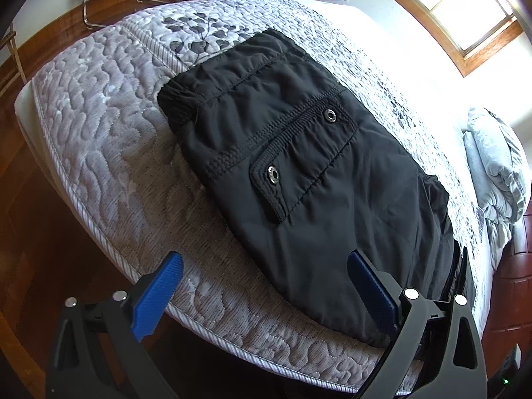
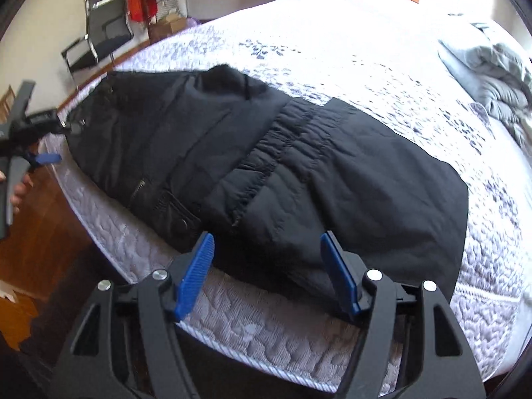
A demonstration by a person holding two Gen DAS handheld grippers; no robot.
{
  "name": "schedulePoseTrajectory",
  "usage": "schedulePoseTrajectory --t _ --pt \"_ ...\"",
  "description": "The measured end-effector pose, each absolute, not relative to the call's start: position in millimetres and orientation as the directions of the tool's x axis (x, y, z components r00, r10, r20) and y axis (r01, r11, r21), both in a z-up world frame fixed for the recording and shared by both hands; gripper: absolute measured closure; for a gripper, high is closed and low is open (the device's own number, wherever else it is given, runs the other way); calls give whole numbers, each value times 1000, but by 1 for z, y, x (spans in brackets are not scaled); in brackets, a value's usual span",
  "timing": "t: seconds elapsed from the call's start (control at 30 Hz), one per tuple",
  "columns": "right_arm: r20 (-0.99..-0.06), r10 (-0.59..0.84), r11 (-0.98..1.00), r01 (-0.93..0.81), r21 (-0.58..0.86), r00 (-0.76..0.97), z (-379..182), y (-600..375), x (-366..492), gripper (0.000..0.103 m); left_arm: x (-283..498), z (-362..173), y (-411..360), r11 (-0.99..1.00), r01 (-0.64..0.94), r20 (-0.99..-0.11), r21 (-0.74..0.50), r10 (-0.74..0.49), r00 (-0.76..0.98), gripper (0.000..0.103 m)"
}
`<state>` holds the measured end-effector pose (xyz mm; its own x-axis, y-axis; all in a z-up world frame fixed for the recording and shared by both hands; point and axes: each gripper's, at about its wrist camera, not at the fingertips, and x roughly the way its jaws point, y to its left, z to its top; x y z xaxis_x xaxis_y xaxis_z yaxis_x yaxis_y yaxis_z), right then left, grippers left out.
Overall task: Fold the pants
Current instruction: 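Open the right tool and withdraw it from the folded pants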
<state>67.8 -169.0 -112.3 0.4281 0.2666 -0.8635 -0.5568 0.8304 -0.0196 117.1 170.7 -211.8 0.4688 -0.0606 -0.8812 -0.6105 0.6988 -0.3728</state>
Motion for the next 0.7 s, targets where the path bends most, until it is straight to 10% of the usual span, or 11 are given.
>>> schedulePoseTrajectory --t 0.37,0.7 --pt "-882 306 843 -533 77 358 -120 -170 90 91 113 -215 179 677 -630 -882 -382 -62 468 4" --pt "-878 382 782 -607 141 289 -122 -163 77 95 113 -221 179 669 -631 -881 -392 -77 466 4"
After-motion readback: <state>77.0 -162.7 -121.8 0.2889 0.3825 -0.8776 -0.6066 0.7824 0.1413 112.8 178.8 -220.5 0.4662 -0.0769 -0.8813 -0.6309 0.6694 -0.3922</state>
